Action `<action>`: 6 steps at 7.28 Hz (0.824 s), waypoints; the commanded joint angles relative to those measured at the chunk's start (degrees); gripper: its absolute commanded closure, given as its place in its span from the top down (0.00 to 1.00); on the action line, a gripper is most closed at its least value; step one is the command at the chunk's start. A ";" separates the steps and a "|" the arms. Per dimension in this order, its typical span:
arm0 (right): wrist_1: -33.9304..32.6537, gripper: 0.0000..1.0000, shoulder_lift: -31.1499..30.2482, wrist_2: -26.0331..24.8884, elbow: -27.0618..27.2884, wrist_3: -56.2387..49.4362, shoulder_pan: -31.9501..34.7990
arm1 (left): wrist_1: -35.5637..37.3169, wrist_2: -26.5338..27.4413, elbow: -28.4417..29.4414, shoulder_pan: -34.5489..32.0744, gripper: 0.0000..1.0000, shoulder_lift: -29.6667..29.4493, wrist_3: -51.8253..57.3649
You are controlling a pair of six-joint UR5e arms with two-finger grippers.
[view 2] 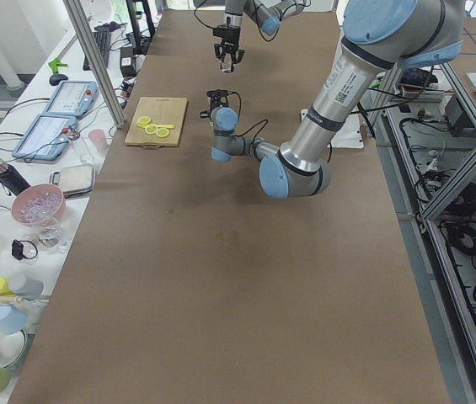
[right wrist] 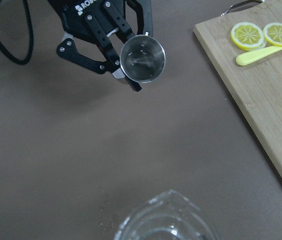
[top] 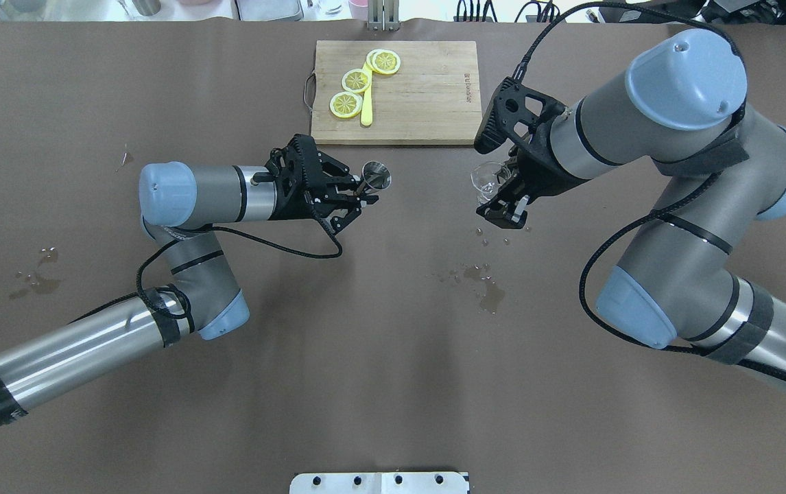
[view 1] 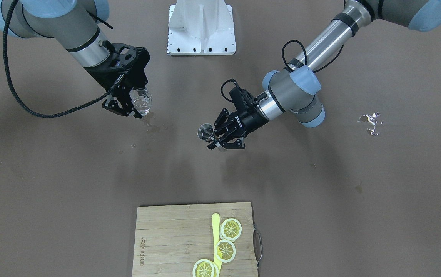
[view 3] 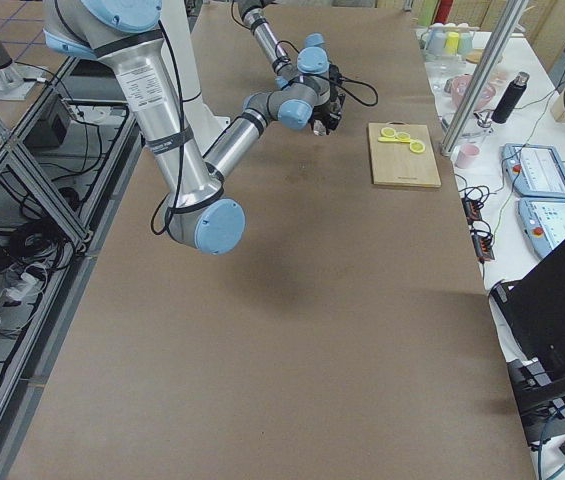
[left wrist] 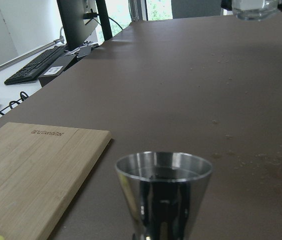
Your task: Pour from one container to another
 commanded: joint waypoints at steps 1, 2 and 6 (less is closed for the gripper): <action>-0.48 0.00 1.94 -1.85 -2.09 0.05 -1.35 | -0.08 -1.38 1.96 0.22 0.00 -2.68 0.28; -1.18 0.00 2.12 -1.61 -2.10 0.14 -1.36 | -0.43 -1.39 2.05 0.57 0.00 -3.04 0.28; -9.44 0.00 6.25 -1.34 -2.45 -0.12 -1.53 | -1.13 -2.35 2.05 0.92 0.00 -3.39 1.25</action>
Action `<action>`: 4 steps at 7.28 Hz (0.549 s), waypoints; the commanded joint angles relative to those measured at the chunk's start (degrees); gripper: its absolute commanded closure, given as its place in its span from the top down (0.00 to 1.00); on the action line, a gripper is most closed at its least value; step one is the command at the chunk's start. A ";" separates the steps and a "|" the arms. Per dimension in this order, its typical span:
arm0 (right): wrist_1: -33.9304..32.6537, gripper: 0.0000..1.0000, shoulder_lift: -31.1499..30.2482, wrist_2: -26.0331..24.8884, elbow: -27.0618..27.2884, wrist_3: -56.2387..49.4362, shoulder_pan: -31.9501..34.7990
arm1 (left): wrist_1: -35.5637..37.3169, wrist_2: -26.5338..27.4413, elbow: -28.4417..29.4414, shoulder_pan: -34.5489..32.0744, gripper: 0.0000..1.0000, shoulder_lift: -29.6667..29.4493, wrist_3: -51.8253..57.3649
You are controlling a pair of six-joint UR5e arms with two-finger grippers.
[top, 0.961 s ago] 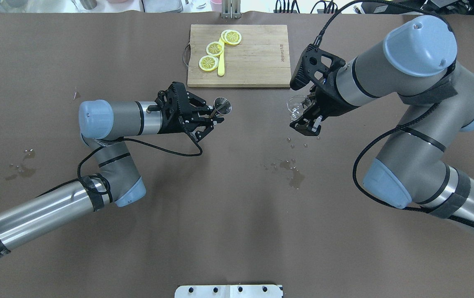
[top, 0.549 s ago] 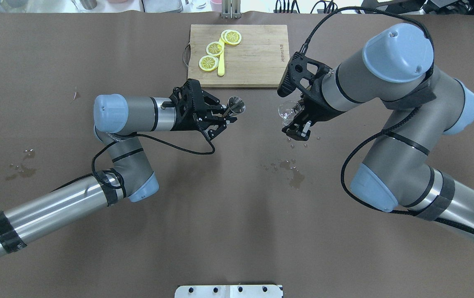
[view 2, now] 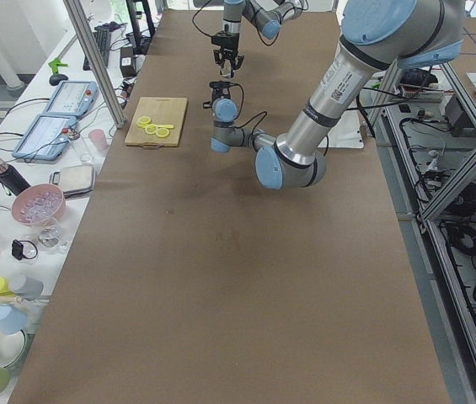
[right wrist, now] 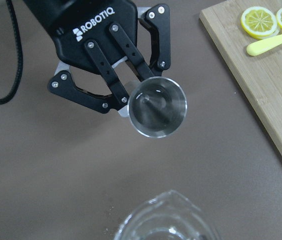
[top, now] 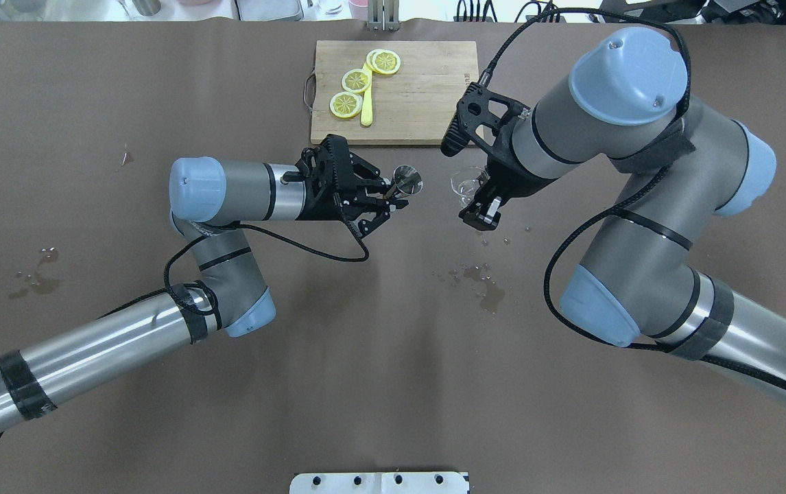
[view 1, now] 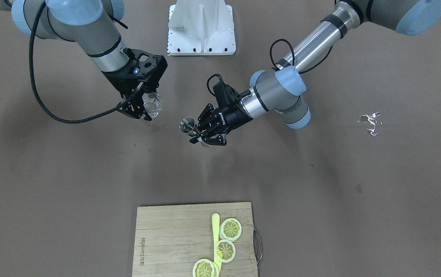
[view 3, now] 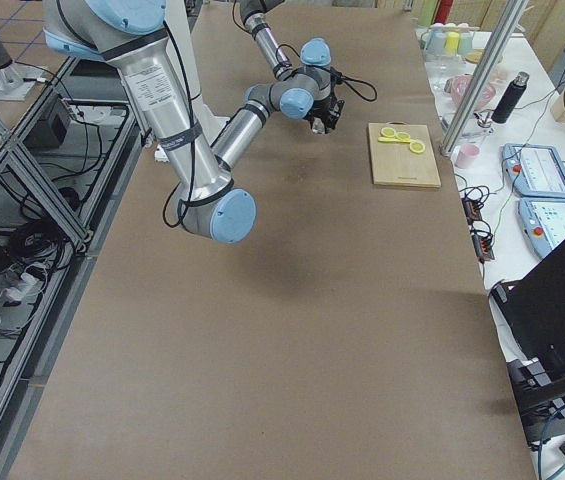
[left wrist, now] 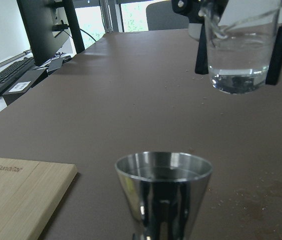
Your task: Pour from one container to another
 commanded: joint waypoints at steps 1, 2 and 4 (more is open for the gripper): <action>-2.65 0.00 1.66 0.03 -0.74 -0.11 -0.37 | -0.25 -0.35 0.01 0.09 0.00 0.08 0.25; -5.96 0.00 3.49 0.12 -0.92 -0.37 -0.46 | -0.25 -0.35 0.01 0.09 0.00 0.08 0.34; -7.40 0.00 5.35 0.99 -3.29 -3.79 -0.38 | -0.16 -0.35 0.01 0.09 0.00 0.08 0.34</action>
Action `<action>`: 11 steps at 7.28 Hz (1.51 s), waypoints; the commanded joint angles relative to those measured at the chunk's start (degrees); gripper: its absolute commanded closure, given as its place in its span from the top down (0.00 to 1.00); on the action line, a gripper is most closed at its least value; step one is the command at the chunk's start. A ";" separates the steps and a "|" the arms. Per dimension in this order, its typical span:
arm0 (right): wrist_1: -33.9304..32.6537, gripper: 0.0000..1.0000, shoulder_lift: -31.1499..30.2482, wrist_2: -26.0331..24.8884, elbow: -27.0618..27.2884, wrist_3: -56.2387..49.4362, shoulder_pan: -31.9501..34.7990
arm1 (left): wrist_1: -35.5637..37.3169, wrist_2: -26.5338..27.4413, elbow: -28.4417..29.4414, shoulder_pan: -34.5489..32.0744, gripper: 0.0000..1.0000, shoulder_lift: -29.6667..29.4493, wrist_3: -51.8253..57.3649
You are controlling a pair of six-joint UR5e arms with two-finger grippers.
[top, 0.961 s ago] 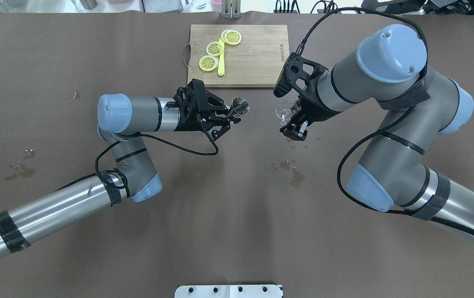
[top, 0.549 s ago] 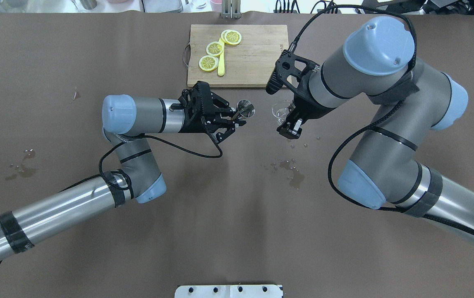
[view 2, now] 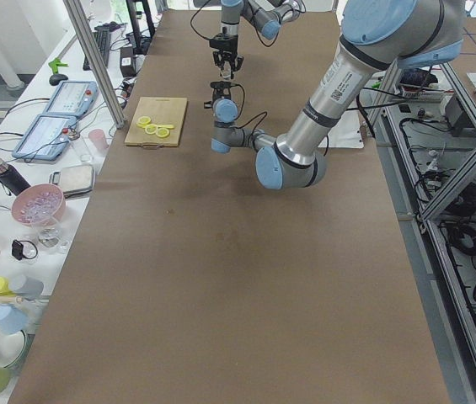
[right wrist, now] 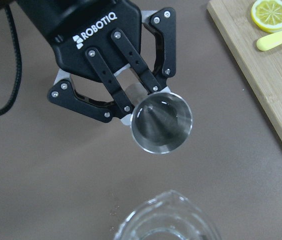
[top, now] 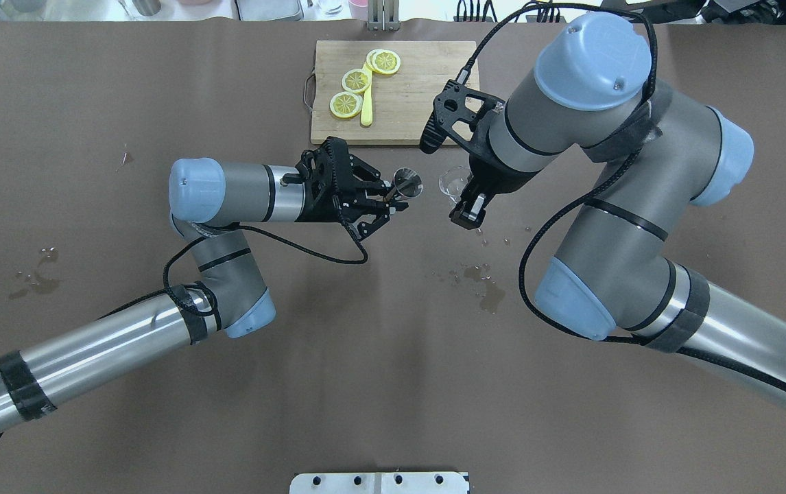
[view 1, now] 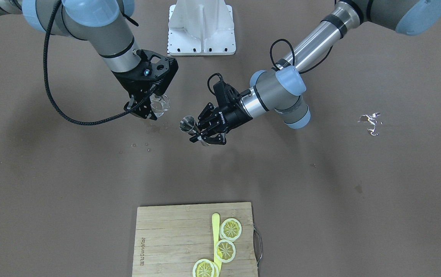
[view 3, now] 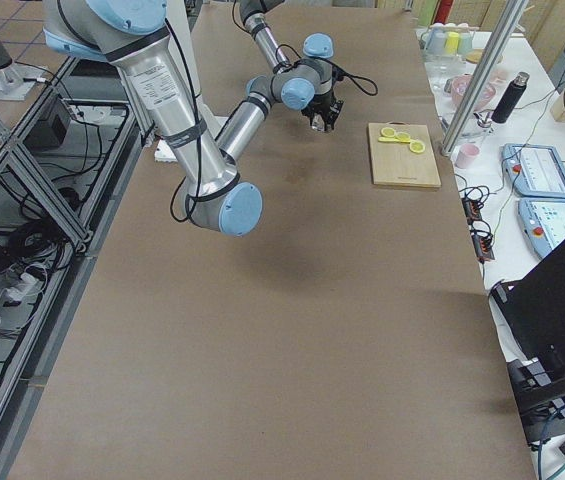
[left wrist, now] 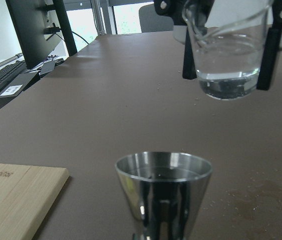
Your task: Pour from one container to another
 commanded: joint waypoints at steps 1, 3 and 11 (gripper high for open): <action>-1.94 0.00 1.82 0.68 -1.81 -1.71 -0.06 | -0.06 -0.01 0.00 0.01 0.00 0.09 -0.07; -3.87 0.00 4.02 1.99 -4.09 -1.80 0.03 | -0.06 -0.01 0.00 -0.08 0.00 0.09 -0.07; -17.49 0.00 13.16 3.67 -10.68 -8.91 0.12 | -0.06 0.08 -0.09 -0.08 0.00 0.09 0.02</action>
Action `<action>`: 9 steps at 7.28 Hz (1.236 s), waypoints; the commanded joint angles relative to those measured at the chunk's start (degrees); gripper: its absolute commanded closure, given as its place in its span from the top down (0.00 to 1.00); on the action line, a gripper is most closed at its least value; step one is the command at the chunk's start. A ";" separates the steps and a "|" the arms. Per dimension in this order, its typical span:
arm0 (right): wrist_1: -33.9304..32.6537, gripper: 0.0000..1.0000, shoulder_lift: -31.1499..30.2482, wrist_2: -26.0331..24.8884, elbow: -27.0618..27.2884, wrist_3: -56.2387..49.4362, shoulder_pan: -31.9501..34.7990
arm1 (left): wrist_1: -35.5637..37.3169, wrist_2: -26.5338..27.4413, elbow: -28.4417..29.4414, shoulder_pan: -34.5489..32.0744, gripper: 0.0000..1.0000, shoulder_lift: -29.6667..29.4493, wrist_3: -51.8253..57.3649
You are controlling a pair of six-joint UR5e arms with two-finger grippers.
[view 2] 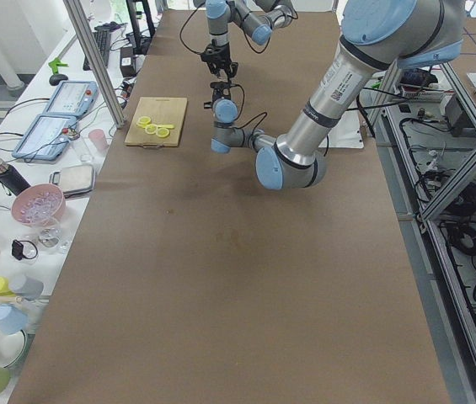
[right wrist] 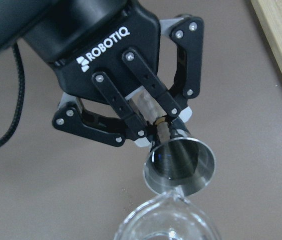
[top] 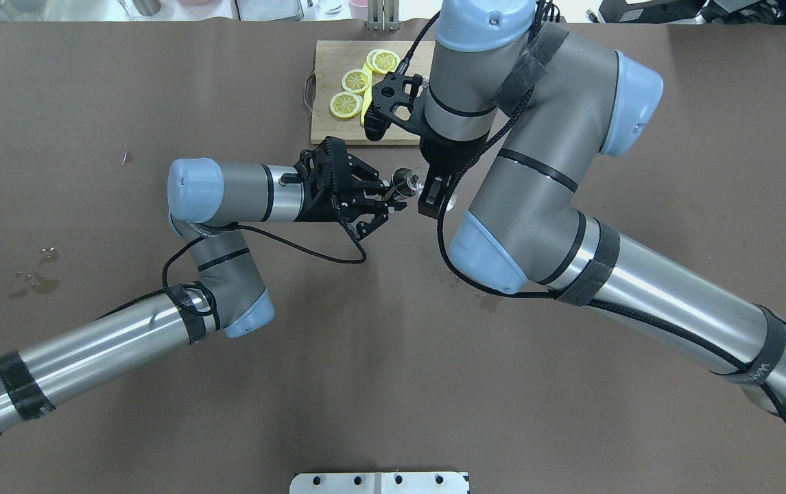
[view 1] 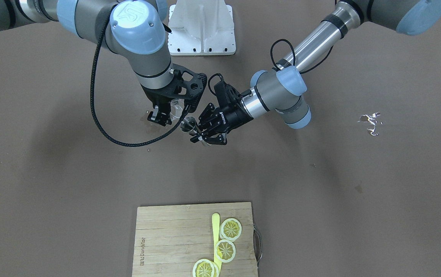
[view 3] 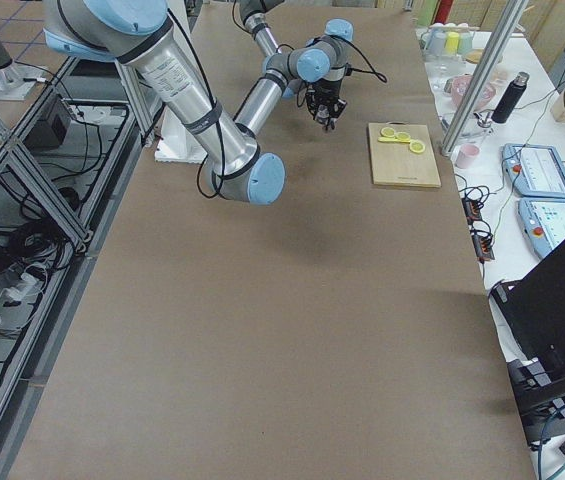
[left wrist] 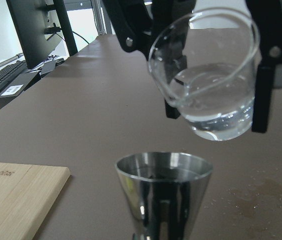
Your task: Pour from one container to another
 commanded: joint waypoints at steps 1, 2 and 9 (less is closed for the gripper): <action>-4.12 0.00 2.42 0.50 -1.76 -2.25 -0.04 | -0.17 0.00 0.00 0.00 0.00 0.02 0.00; -5.88 0.00 3.48 0.68 -2.73 -4.09 -0.04 | -0.52 0.00 0.00 0.00 0.00 0.02 0.00; -13.72 0.00 8.14 1.56 -7.91 -11.93 1.55 | -0.88 0.09 0.00 0.00 0.00 0.11 0.00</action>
